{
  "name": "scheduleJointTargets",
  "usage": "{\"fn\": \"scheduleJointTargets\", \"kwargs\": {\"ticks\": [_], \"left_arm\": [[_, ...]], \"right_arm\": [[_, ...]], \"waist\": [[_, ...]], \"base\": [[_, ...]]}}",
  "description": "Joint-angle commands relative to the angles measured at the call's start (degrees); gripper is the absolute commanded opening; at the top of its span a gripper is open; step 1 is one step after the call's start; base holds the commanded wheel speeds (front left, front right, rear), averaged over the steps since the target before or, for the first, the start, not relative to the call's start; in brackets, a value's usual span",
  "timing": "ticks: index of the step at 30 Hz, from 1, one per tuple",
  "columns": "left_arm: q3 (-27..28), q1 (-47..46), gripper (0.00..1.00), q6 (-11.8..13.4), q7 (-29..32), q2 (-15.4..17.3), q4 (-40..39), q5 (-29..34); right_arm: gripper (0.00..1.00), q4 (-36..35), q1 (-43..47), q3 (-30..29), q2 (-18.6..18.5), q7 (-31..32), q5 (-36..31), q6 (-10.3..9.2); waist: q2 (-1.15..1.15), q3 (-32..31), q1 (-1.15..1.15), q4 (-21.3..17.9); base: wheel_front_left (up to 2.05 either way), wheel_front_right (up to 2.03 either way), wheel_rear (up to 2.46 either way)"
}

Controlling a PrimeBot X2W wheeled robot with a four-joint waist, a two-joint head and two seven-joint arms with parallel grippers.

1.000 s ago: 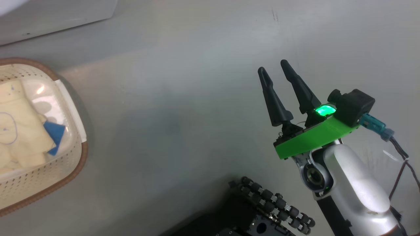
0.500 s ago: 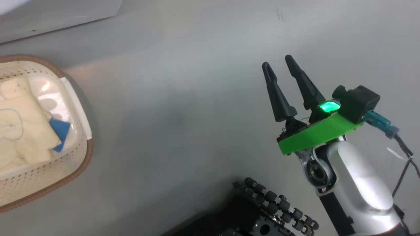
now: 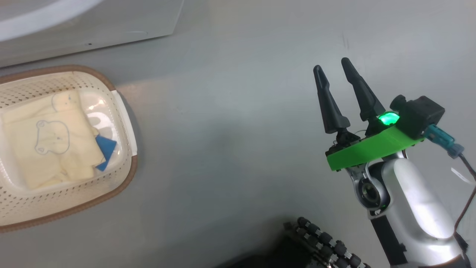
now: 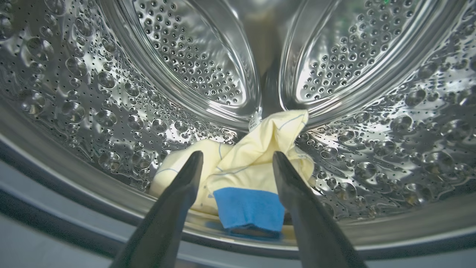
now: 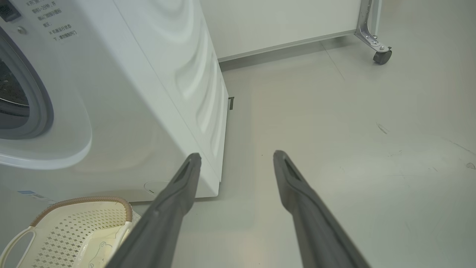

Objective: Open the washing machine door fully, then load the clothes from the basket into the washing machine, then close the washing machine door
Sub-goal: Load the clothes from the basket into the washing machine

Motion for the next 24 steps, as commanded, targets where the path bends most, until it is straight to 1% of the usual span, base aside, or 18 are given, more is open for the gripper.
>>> {"fn": "scheduleJointTargets", "kwargs": {"ticks": [1,7,14,17,20,21,24], "left_arm": [[1.9,0.5,1.00,0.5,-0.7,2.5,-2.3,-0.1],[3.4,10.5,1.00,3.6,-6.0,0.9,-9.4,-2.0],[4.1,25.9,1.00,8.2,-12.6,-1.1,-19.9,-3.2],[4.0,32.8,1.00,10.1,-14.0,-1.3,-24.7,-2.9],[4.1,39.1,1.00,12.6,-15.0,-1.7,-29.3,-2.1],[4.2,42.7,1.00,14.1,-15.4,-2.0,-32.2,-1.3],[3.8,47.9,1.00,16.3,-15.8,-3.0,-36.0,0.1]], "right_arm": [[1.00,-1.3,2.1,0.1,-0.5,-0.4,-0.4,-0.16],[1.00,-1.5,3.3,-2.5,-0.5,-0.4,-2.2,-0.16],[1.00,-1.5,5.7,-5.9,-0.5,-0.4,-5.2,-0.16],[1.00,-1.6,6.8,-6.9,-0.5,-0.4,-6.4,-0.16],[1.00,-1.6,7.8,-7.9,-0.5,-0.4,-7.6,-0.16],[1.00,-1.5,8.5,-8.4,-0.5,-0.4,-8.4,-0.16],[1.00,-1.4,9.6,-9.0,-0.5,0.0,-9.6,-0.16]], "waist": [[0.00,-1.1,0.01,1.0],[0.00,-4.4,0.01,2.9],[0.00,-9.6,0.01,5.8],[0.00,-11.9,0.01,7.0],[0.00,-14.0,0.01,8.3],[0.00,-15.5,0.01,9.3],[0.00,-17.7,0.01,10.7]], "base": [[0.00,0.00,0.00],[0.00,0.00,0.00],[0.00,0.00,0.00],[0.00,0.00,0.00],[0.00,0.00,0.00],[0.00,0.00,0.00],[0.00,0.00,0.00]]}}
